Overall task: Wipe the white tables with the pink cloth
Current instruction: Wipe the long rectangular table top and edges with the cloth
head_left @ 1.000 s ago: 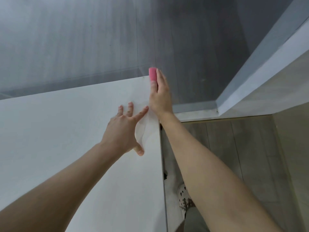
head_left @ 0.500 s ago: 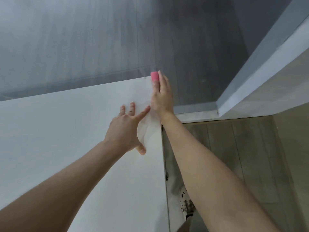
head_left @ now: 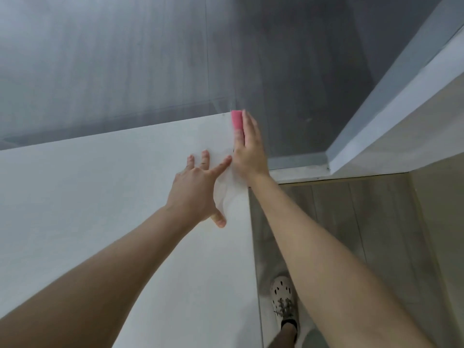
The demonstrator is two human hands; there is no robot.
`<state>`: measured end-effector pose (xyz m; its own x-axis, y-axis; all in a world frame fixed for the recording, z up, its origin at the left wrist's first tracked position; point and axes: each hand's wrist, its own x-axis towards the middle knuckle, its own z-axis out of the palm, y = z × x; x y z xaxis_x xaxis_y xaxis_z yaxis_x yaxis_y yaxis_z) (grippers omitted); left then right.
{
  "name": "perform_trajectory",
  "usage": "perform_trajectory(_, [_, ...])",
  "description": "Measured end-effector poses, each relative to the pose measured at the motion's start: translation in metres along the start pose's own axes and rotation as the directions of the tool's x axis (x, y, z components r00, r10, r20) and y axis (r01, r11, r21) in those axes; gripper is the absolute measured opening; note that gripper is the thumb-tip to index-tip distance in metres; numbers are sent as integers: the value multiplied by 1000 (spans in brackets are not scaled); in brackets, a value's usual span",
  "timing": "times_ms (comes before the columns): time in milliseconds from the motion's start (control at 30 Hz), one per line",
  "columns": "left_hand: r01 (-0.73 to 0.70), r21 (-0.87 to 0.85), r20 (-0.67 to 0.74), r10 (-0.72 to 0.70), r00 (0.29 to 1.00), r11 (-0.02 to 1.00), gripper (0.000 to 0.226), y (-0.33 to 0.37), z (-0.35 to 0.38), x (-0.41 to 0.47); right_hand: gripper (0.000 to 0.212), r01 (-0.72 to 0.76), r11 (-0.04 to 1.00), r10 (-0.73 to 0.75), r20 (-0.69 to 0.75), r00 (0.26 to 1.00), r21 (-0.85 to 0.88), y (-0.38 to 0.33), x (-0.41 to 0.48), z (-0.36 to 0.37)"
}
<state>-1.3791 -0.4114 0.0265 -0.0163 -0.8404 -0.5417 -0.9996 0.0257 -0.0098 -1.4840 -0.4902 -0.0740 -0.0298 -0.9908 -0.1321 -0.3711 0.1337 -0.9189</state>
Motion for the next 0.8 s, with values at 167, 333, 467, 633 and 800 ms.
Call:
perform_trajectory(167, [3,-9,-3,-3,1000,1000,164,0,0,-1,56,36,999,-36,23,999,24,10,-74,-7])
perform_trajectory(333, [12,-21,0,-12,1000,1000,165,0,3,0,57,31,999,-36,118,992,41,27,-204,-29])
perform_trajectory(467, [5,-23,-9,-5,1000,1000,168,-2,4,3,54,8,999,-11,67,998,54,8,-72,-12])
perform_trajectory(633, [-3,-5,-27,3,1000,1000,167,-4,5,4,56,-19,999,19,14,1000,34,1,-4,3])
perform_trajectory(800, [0,-14,-25,0,1000,1000,168,-3,4,3,56,52,995,-60,108,992,81,33,-193,-29])
